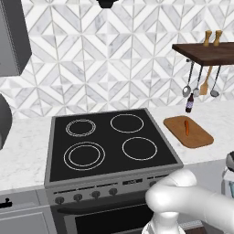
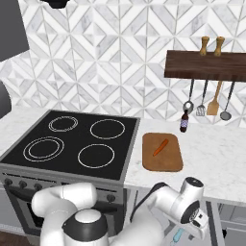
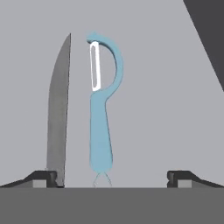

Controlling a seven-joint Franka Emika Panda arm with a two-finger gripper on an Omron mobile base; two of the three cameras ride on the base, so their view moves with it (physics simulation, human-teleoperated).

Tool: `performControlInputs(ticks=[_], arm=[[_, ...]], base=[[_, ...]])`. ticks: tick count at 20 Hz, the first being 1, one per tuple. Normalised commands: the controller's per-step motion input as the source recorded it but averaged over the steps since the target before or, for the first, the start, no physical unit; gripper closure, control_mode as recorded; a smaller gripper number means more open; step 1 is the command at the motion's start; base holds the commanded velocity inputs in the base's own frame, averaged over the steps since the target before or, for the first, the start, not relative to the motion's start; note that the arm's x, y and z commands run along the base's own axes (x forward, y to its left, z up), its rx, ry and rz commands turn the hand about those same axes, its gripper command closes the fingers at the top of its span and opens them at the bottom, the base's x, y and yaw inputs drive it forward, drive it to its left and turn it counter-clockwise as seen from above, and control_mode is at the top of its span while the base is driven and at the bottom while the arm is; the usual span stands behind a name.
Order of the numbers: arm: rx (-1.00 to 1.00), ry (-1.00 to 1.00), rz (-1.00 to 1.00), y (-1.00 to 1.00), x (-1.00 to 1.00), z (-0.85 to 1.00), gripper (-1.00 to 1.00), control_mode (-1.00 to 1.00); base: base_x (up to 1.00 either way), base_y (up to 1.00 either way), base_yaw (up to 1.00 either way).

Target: Place the appropriate cutting tool for cutting the carrot skin on the cutting board.

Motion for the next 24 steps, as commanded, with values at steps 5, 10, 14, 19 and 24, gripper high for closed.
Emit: performControlInputs(ticks=[5, 10, 14, 19, 24], arm=[[0.00, 0.03, -0.01, 0.00, 0.11, -0.33, -1.00, -1.00], [0.00, 0.00, 0.00, -0.01, 0.00, -0.31, -1.00, -1.00], [0.00, 0.01, 0.00, 0.00, 0.00, -0.37, -1.00, -1.00], [0.00, 0.02, 0.00, 0.07, 0.00, -0.37, 1.00, -1.00], [0.00, 0.00, 0.00, 0.02, -0.05, -0.11, 1.00, -1.00]], base=[[0.00, 0.00, 0.00], [0.00, 0.00, 0.00], [0.00, 0.00, 0.00], [0.00, 0.00, 0.00], [0.00, 0.00, 0.00]])
